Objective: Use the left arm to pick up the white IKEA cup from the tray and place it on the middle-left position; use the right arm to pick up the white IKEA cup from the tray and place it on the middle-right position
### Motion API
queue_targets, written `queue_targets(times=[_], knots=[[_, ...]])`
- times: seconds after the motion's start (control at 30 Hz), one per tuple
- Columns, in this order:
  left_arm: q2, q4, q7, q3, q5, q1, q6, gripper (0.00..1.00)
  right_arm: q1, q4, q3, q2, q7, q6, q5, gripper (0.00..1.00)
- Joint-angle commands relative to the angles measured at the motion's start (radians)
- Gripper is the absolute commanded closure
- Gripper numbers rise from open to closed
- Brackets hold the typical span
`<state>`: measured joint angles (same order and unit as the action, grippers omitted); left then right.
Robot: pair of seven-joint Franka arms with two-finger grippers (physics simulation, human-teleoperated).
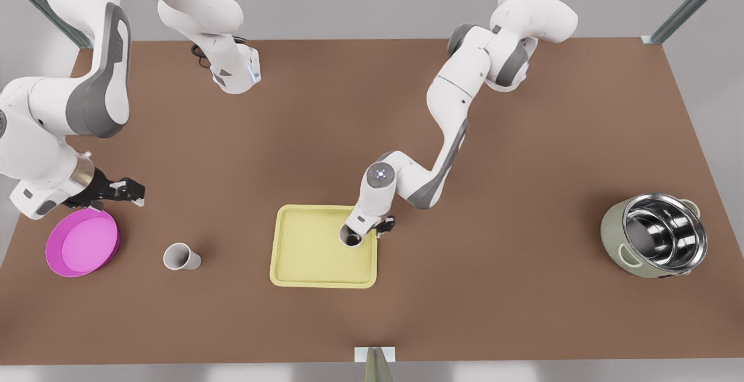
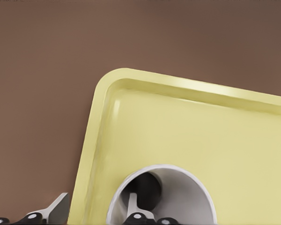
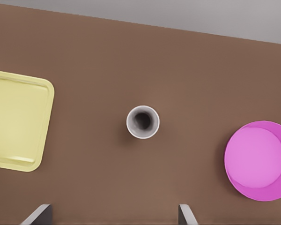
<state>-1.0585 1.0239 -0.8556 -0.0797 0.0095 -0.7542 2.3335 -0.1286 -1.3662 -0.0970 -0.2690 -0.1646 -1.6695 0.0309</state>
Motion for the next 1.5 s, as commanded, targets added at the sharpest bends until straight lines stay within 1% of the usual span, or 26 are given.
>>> queue_targets(times=[0.0, 0.07, 0.1, 0.13, 0.2, 0.3, 0.33, 0.37, 0.4, 0.43, 0.47, 0.5, 0.6, 0.8, 0.83, 0.87, 0.93, 1.0, 1.1, 1.13, 1.17, 1.4, 1.47], knots=[[0.002, -0.001, -0.184, 0.000, 0.003, -0.001, 0.049, 0.49, 0.000, 0.003, 0.000, 0.001, 0.091, 0.022, -0.003, 0.00], [0.003, -0.001, -0.187, 0.001, -0.002, -0.001, 0.049, 0.67, -0.002, 0.004, 0.000, 0.001, 0.093, 0.022, -0.002, 0.00], [0.003, -0.001, -0.197, 0.000, -0.002, -0.001, 0.050, 0.71, 0.001, 0.004, -0.001, 0.001, 0.093, 0.022, -0.002, 0.00], [0.003, -0.001, -0.200, 0.000, -0.002, 0.001, 0.050, 0.79, 0.000, 0.004, 0.000, 0.001, 0.093, 0.022, 0.000, 0.00], [0.006, -0.001, -0.217, 0.000, -0.002, -0.001, 0.050, 0.86, 0.001, 0.004, -0.003, 0.001, 0.093, 0.022, 0.000, 0.00], [0.032, -0.001, -0.215, -0.002, -0.005, 0.001, 0.014, 0.86, 0.003, 0.004, -0.003, 0.001, 0.094, 0.022, 0.001, 0.00], [0.064, -0.001, -0.211, -0.005, -0.008, 0.010, -0.066, 0.86, 0.001, 0.004, -0.003, 0.001, 0.093, 0.022, -0.003, 0.00], [0.080, -0.001, -0.211, -0.005, -0.008, 0.021, -0.074, 0.86, 0.001, 0.004, -0.003, 0.001, 0.093, 0.022, -0.003, 0.00], [0.081, 0.001, -0.212, -0.008, -0.006, 0.024, -0.077, 0.91, 0.000, 0.004, -0.003, 0.001, 0.093, 0.022, -0.002, 0.00], [0.083, 0.001, -0.203, -0.025, -0.002, 0.032, -0.140, 0.92, 0.000, 0.004, -0.003, 0.001, 0.093, 0.022, -0.002, 0.00], [0.089, 0.001, -0.198, -0.023, 0.003, 0.071, -0.141, 0.92, 0.000, 0.004, 0.000, 0.001, 0.091, 0.022, -0.002, 0.00], [0.098, 0.015, -0.177, -0.023, 0.003, 0.113, -0.141, 0.92, 0.001, 0.004, -0.003, 0.001, 0.093, 0.022, 0.004, 0.00], [0.169, 0.137, 0.035, -0.023, 0.001, 0.233, -0.143, 0.92, 0.000, 0.004, -0.003, 0.001, 0.093, 0.022, -0.002, 0.00], [0.149, 0.154, 0.440, -0.020, -0.008, 0.444, -0.125, 0.92, 0.000, 0.004, -0.003, 0.002, 0.093, 0.022, -0.003, 0.00], [0.138, 0.154, 0.489, -0.020, -0.008, 0.475, -0.092, 0.92, 0.000, 0.004, -0.001, 0.001, 0.093, 0.022, -0.002, 0.00], [0.121, 0.154, 0.546, -0.020, 0.003, 0.495, -0.046, 0.92, 0.000, 0.004, -0.001, 0.001, 0.093, 0.022, -0.002, 0.00], [0.117, 0.153, 0.564, -0.020, 0.044, 0.501, -0.045, 0.92, 0.000, 0.004, -0.001, 0.001, 0.093, 0.022, 0.000, 0.00], [0.109, 0.148, 0.564, -0.020, 0.050, 0.510, 0.010, 0.92, 0.000, 0.004, -0.001, 0.001, 0.093, 0.022, 0.000, 0.00], [0.109, 0.145, 0.564, -0.020, 0.063, 0.513, 0.012, 0.91, 0.000, 0.004, -0.001, 0.001, 0.093, 0.022, 0.000, 0.00], [0.109, 0.145, 0.566, -0.020, 0.063, 0.513, 0.012, 0.70, 0.000, 0.004, -0.001, 0.001, 0.093, 0.022, 0.000, 0.00], [0.109, 0.145, 0.566, -0.020, 0.063, 0.512, 0.012, 0.00, 0.000, 0.004, -0.001, 0.001, 0.093, 0.022, 0.000, 0.00], [0.120, 0.145, 0.566, -0.020, 0.063, 0.515, -0.008, 0.00, 0.000, 0.004, -0.001, 0.001, 0.093, 0.022, 0.000, 0.00], [0.144, 0.143, 0.566, -0.020, 0.063, 0.510, -0.091, 0.00, 0.000, 0.004, -0.001, 0.002, 0.093, 0.022, 0.000, 0.00]])
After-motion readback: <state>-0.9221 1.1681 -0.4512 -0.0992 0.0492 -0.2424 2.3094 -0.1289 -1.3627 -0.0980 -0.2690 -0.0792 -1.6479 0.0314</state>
